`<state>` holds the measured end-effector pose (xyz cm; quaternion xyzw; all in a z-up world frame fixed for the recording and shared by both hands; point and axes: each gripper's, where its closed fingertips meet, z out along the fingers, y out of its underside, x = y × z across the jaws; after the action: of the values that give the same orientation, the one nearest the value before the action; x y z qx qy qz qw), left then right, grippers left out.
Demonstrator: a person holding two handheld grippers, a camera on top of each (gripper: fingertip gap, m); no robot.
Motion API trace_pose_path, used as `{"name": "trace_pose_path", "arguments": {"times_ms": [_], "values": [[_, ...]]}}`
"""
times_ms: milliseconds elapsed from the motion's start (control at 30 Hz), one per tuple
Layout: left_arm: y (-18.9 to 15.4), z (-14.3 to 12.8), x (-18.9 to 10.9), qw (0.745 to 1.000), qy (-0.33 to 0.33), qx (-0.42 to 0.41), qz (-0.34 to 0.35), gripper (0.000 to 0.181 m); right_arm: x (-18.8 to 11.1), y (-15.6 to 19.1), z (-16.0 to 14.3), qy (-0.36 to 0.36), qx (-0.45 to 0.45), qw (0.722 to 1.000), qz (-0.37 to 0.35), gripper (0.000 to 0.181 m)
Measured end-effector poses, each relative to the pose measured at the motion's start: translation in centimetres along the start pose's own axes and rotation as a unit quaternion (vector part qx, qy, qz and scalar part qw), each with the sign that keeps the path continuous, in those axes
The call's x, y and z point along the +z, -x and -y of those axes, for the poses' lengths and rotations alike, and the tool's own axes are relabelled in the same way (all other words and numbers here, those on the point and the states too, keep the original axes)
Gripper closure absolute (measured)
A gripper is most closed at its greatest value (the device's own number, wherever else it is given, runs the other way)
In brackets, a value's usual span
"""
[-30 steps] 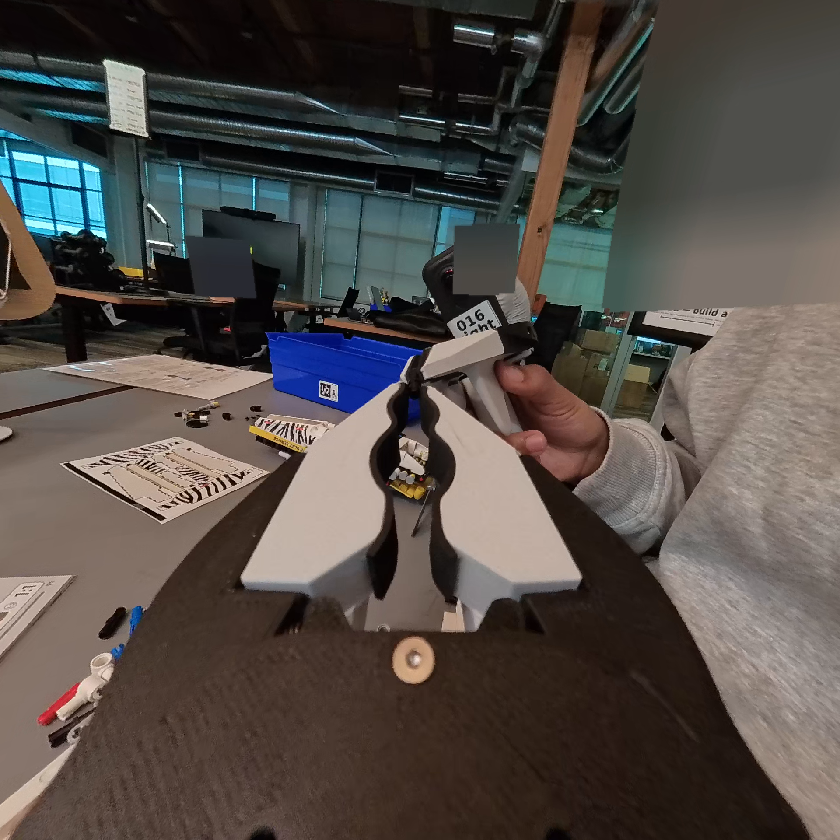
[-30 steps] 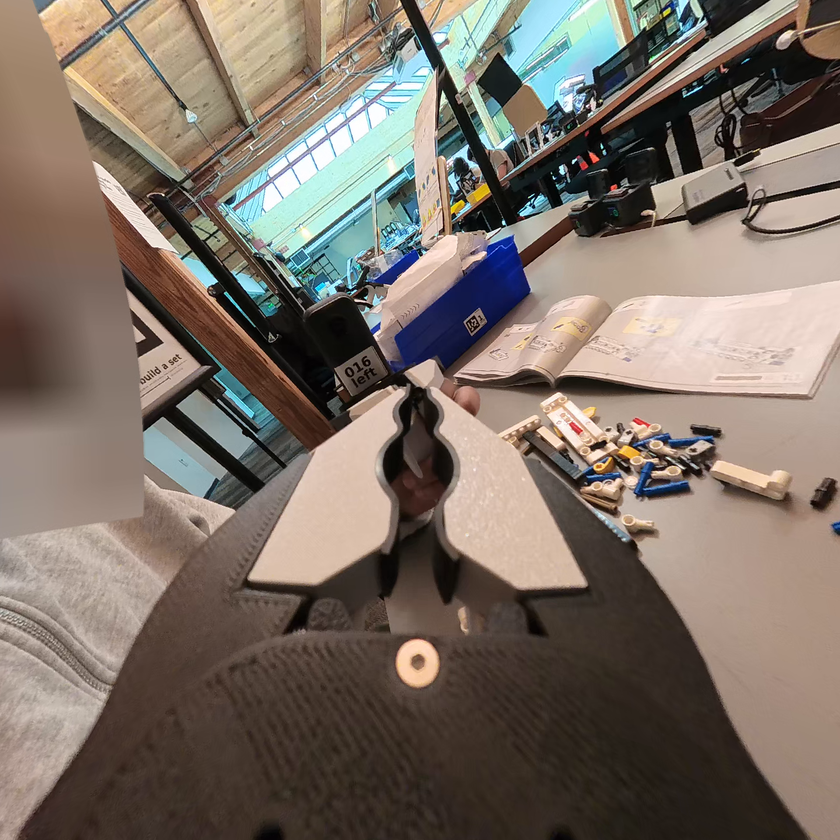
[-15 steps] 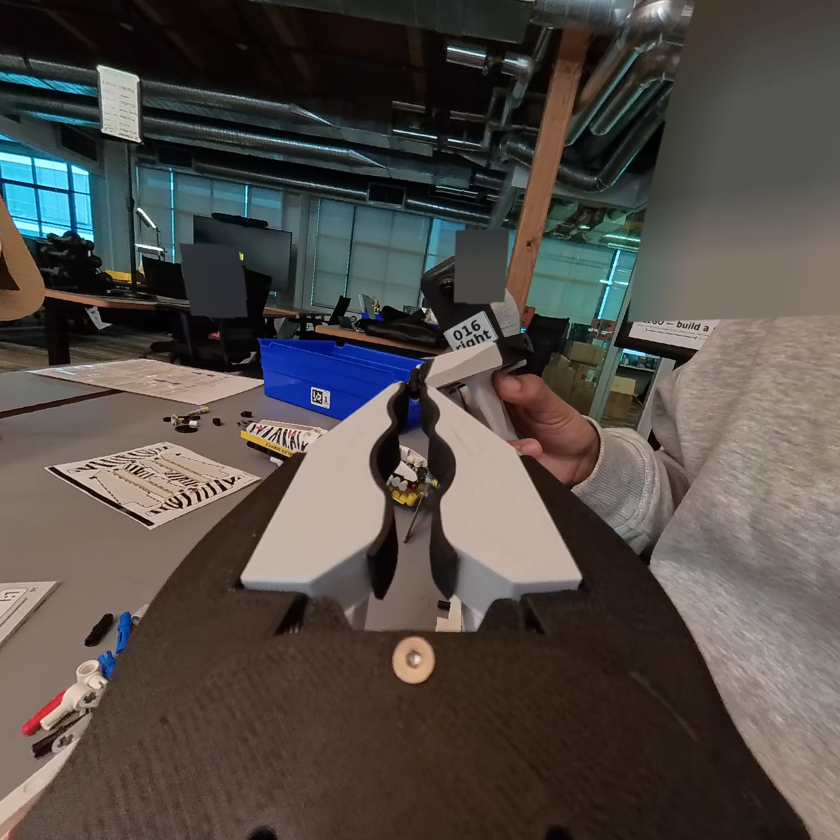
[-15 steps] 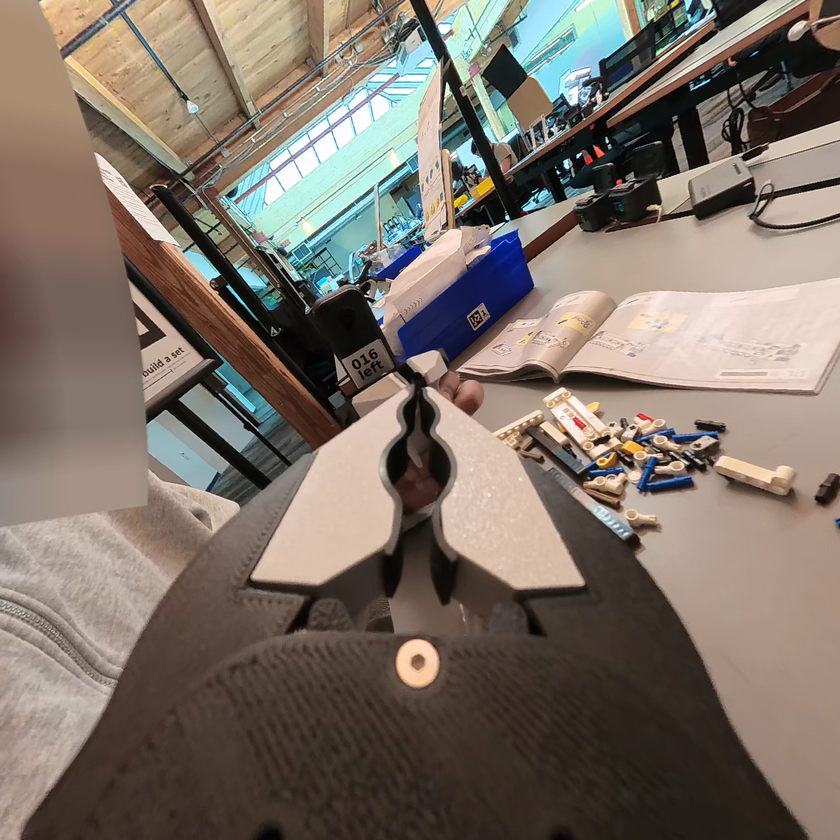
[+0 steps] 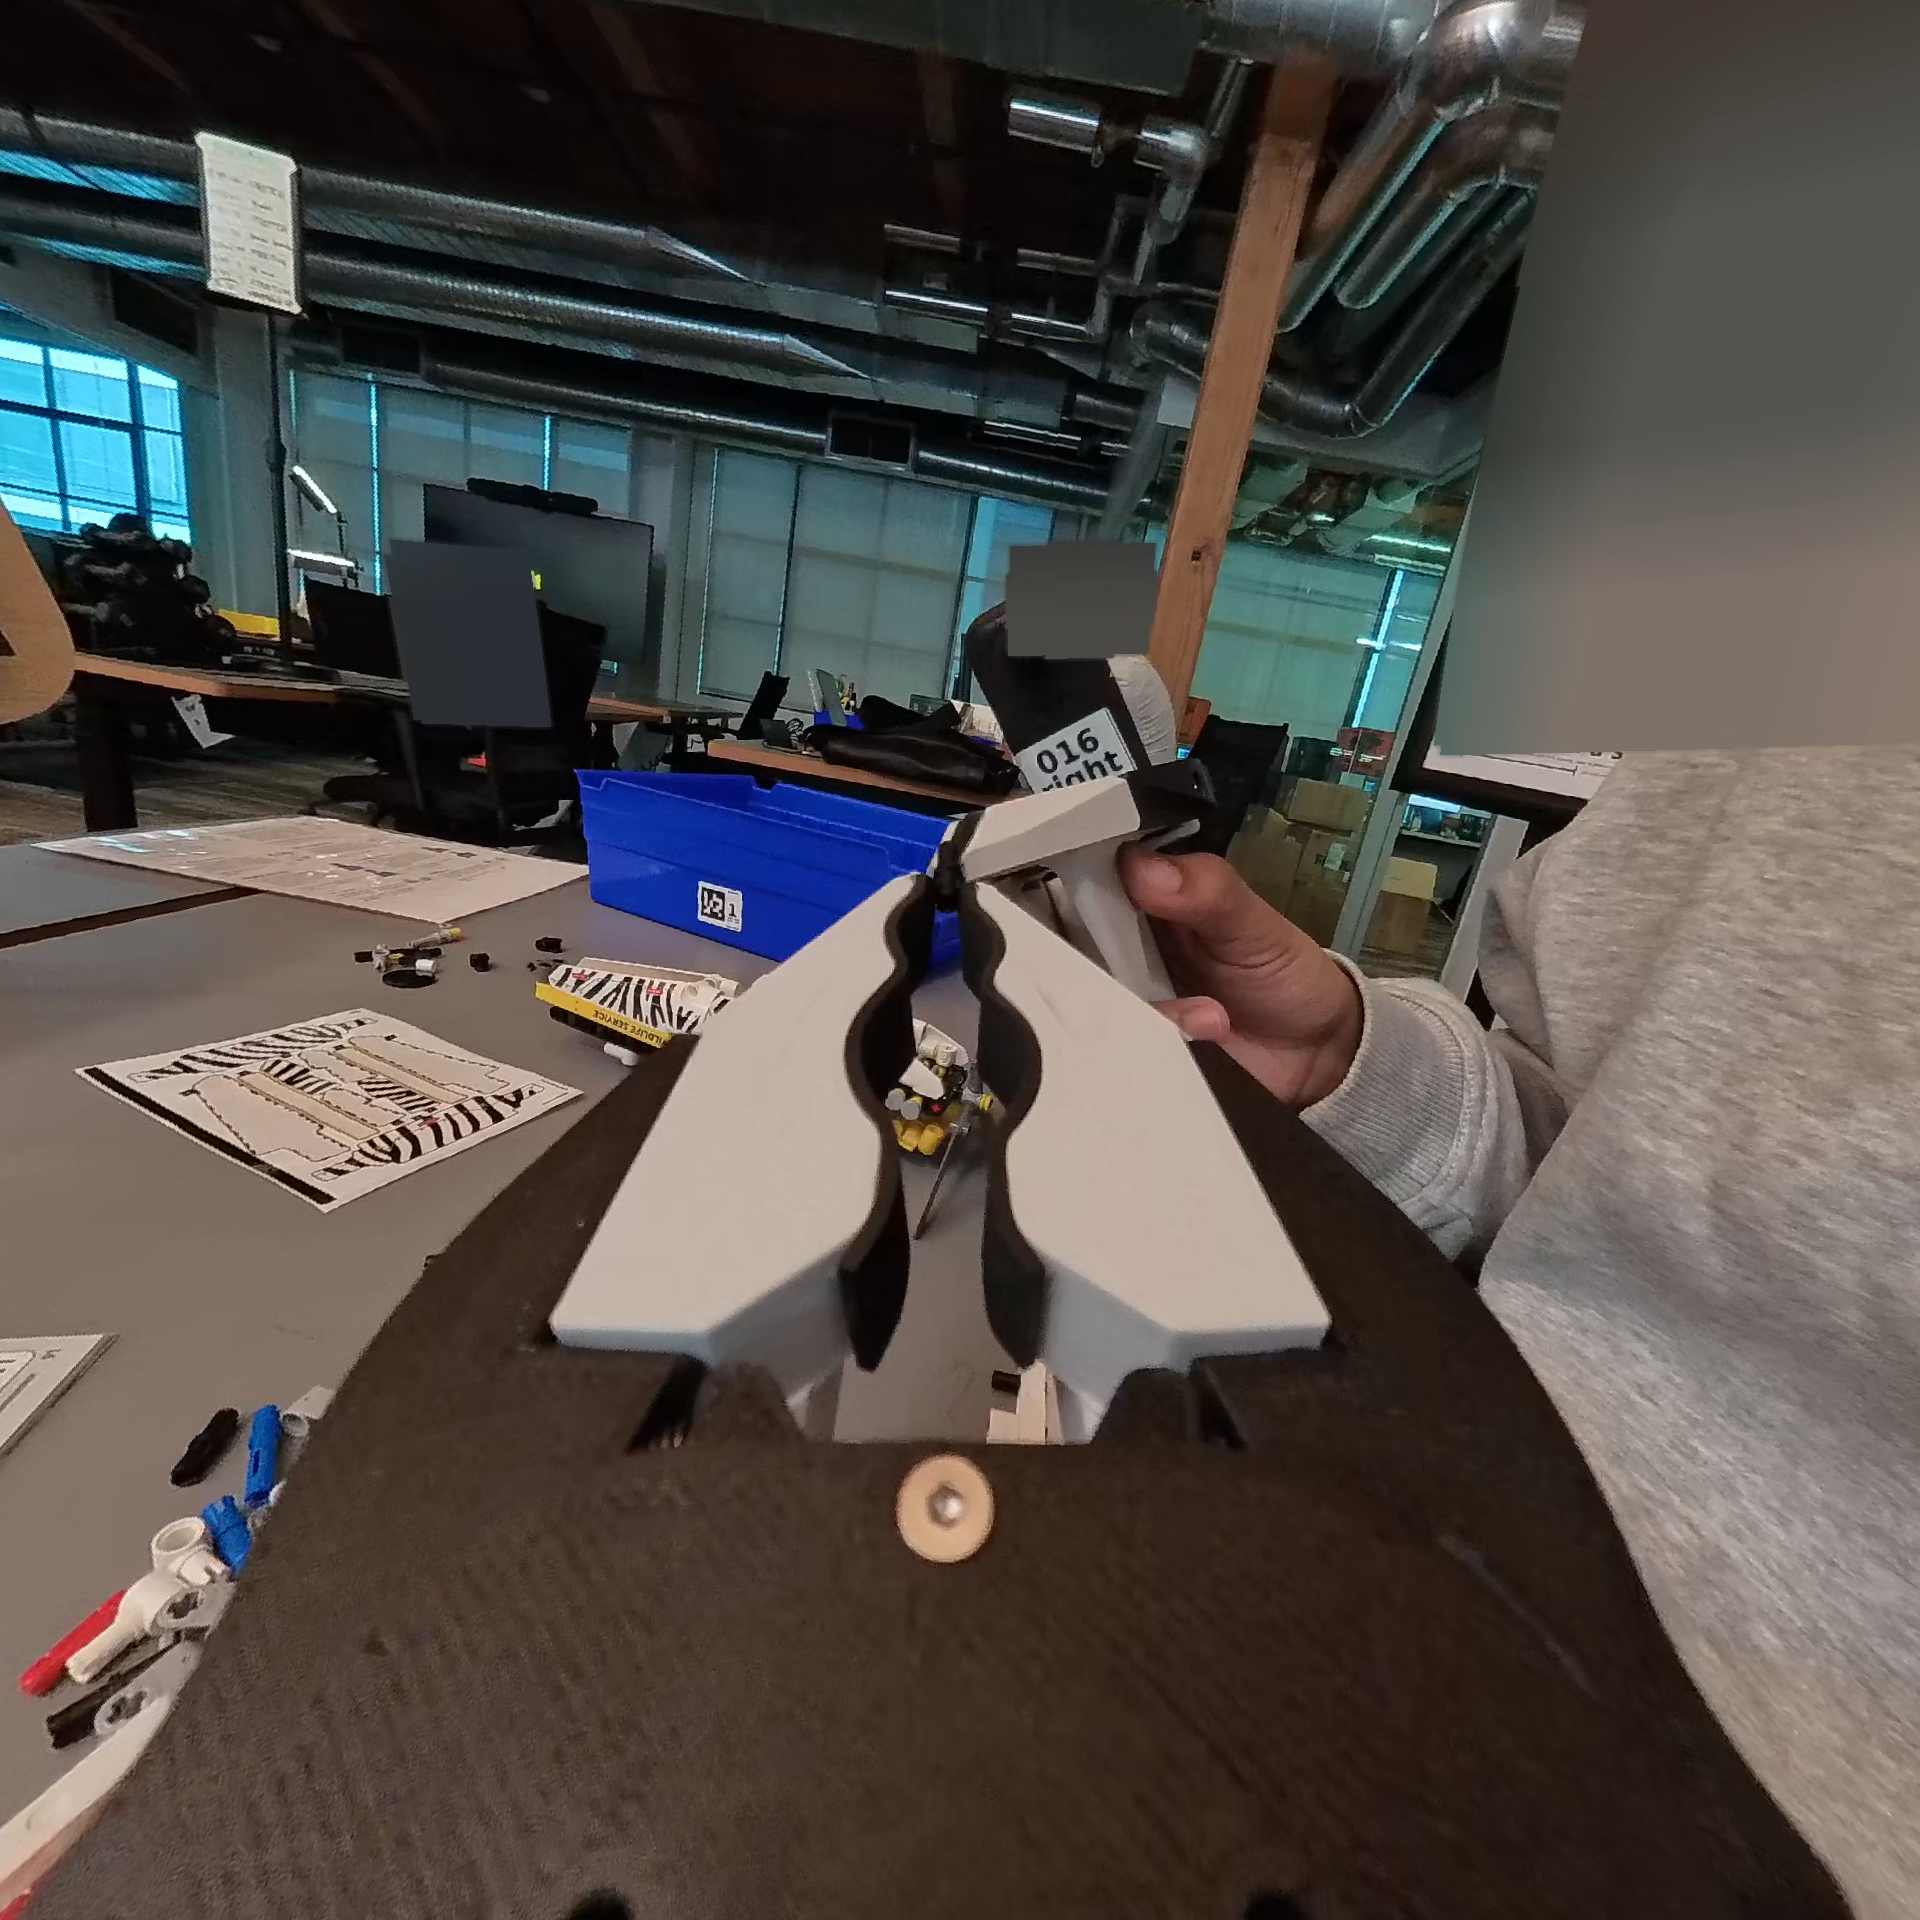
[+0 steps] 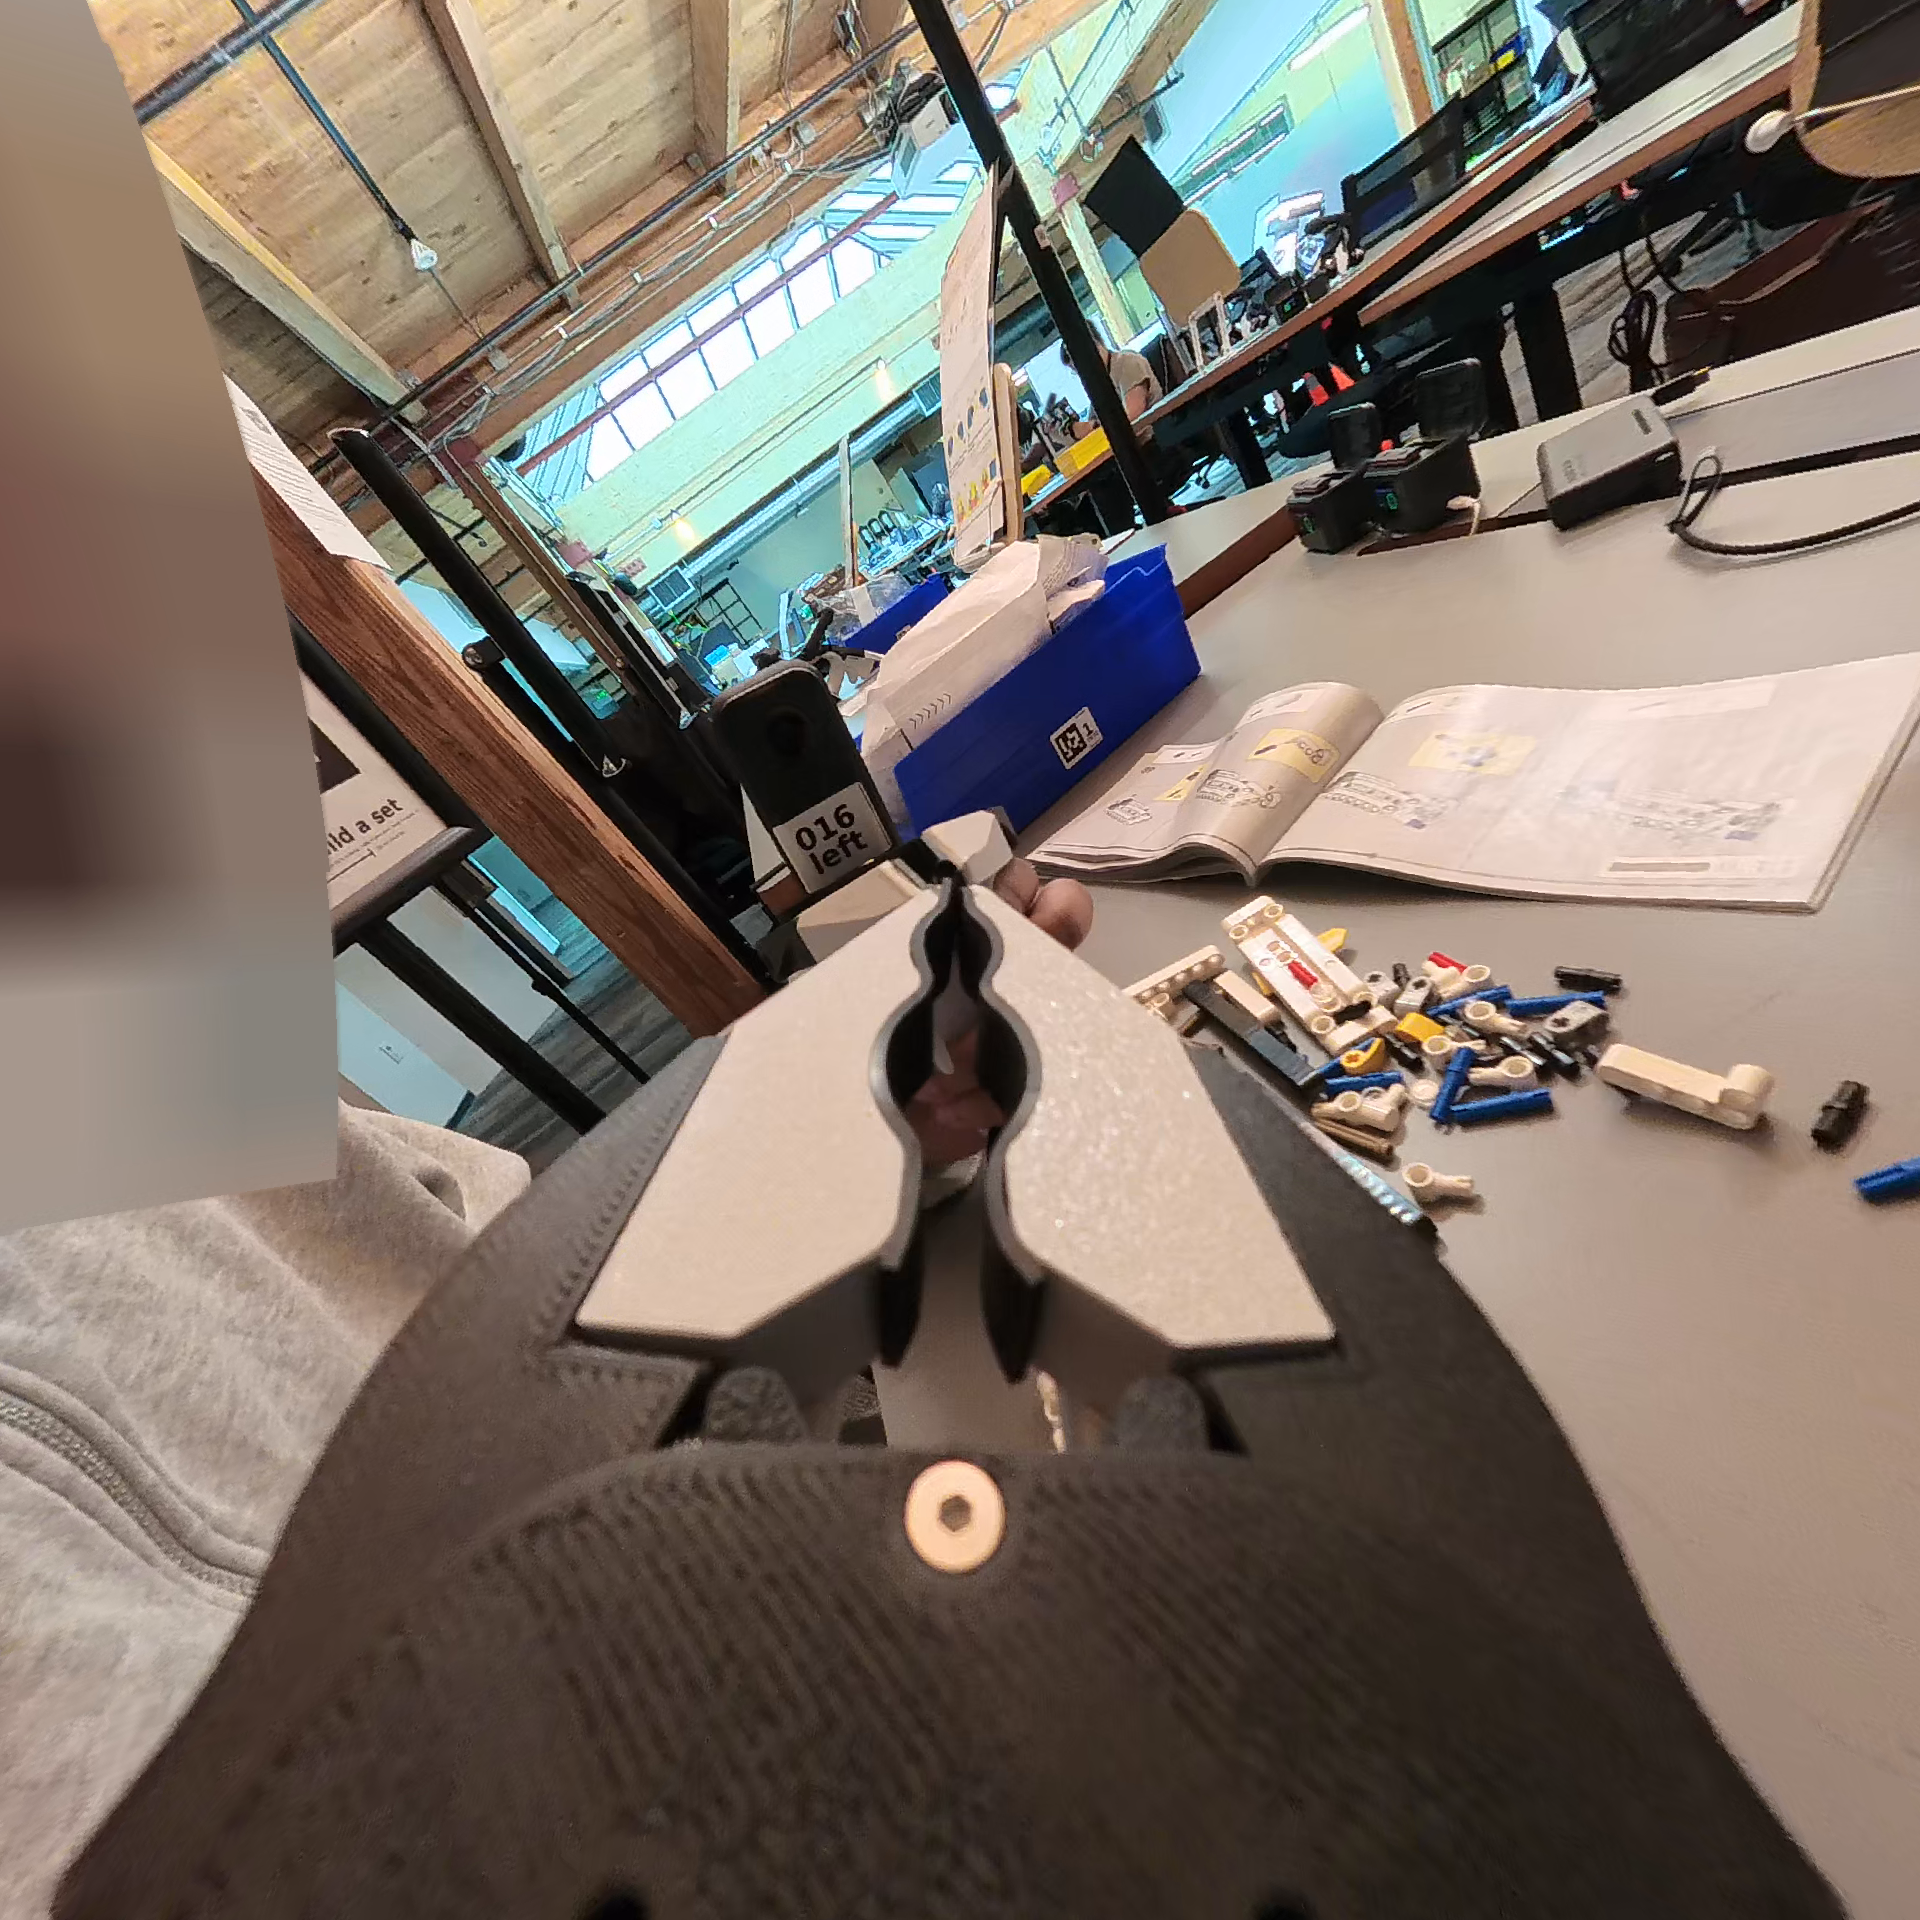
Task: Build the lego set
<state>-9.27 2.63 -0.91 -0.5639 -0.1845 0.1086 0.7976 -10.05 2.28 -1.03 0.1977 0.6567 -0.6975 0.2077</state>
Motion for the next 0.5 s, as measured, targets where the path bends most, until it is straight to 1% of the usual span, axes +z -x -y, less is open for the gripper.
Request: {"name": "trace_pose_path", "arguments": {"times_ms": [367,500], "values": [[-0.15,-0.17,0.12,1.000,0.004,-0.004,-0.006,0.180,-0.21,0.18,0.22,-0.006,0.002,1.000,0.003,0.181],[-0.20,-0.16,0.11,1.000,0.004,-0.006,-0.008,0.180,-0.41,0.14,0.45,-0.009,0.003,1.000,0.006,0.174]]}}
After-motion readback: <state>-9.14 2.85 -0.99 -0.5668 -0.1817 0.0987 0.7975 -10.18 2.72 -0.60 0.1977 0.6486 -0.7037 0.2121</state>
